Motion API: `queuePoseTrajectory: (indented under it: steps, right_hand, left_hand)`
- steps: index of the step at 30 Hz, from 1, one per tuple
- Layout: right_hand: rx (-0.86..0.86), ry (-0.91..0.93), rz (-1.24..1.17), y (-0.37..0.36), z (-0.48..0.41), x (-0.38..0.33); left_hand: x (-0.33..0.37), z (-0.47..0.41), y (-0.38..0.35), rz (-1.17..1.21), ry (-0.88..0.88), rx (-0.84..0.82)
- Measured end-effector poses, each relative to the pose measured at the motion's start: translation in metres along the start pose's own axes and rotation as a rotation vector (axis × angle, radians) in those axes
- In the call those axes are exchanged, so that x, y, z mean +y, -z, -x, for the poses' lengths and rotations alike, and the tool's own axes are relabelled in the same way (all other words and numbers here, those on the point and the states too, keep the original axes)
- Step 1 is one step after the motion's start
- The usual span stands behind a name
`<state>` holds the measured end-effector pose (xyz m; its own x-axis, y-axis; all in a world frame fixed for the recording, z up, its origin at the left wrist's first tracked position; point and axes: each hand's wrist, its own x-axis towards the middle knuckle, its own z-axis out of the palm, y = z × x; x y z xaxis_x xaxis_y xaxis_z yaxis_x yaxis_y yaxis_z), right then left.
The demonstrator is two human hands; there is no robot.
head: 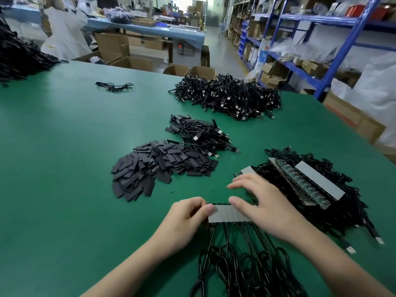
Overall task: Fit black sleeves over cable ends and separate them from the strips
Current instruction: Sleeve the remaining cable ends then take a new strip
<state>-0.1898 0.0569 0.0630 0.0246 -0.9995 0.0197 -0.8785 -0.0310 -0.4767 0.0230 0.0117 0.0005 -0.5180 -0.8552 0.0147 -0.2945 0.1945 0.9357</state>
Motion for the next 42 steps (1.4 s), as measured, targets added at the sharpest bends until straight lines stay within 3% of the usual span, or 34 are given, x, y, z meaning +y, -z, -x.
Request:
queuePoseTrajectory:
  steps: [5, 7, 13, 16, 21, 26, 32, 36, 42]
  right_hand:
    - [-0.230, 0.025, -0.137, -0.027, -0.023, -0.014]
    - [-0.199, 0.030, -0.190, -0.036, -0.024, -0.011]
    - [0.172, 0.044, -0.104, -0.076, -0.006, -0.009]
    - [0.256, 0.021, -0.092, -0.089, -0.003, -0.006]
    - [0.254, -0.009, -0.058, -0.095, -0.003, -0.001]
    - [0.240, -0.022, -0.170, -0.097, -0.004, -0.002]
    - [0.284, 0.008, -0.175, -0.093, -0.006, -0.003]
    - [0.334, 0.069, -0.147, -0.084, -0.005, -0.005]
    - [0.181, 0.196, -0.431, -0.073, 0.003, -0.016]
  left_hand:
    - [-0.012, -0.002, -0.004, -0.032, -0.114, 0.083]
    - [-0.014, -0.001, -0.004, -0.019, -0.101, 0.117]
    - [-0.013, -0.003, 0.000, 0.081, -0.071, 0.098]
    - [-0.013, -0.003, 0.000, 0.115, -0.046, 0.078]
    - [-0.012, -0.004, -0.001, 0.140, 0.004, 0.049]
    - [-0.008, -0.005, 0.000, 0.154, 0.031, 0.031]
    - [-0.010, -0.005, -0.003, 0.065, -0.010, 0.158]
    - [-0.012, -0.002, -0.005, -0.021, -0.140, 0.301]
    - [-0.009, 0.000, 0.002, 0.049, -0.266, 0.420]
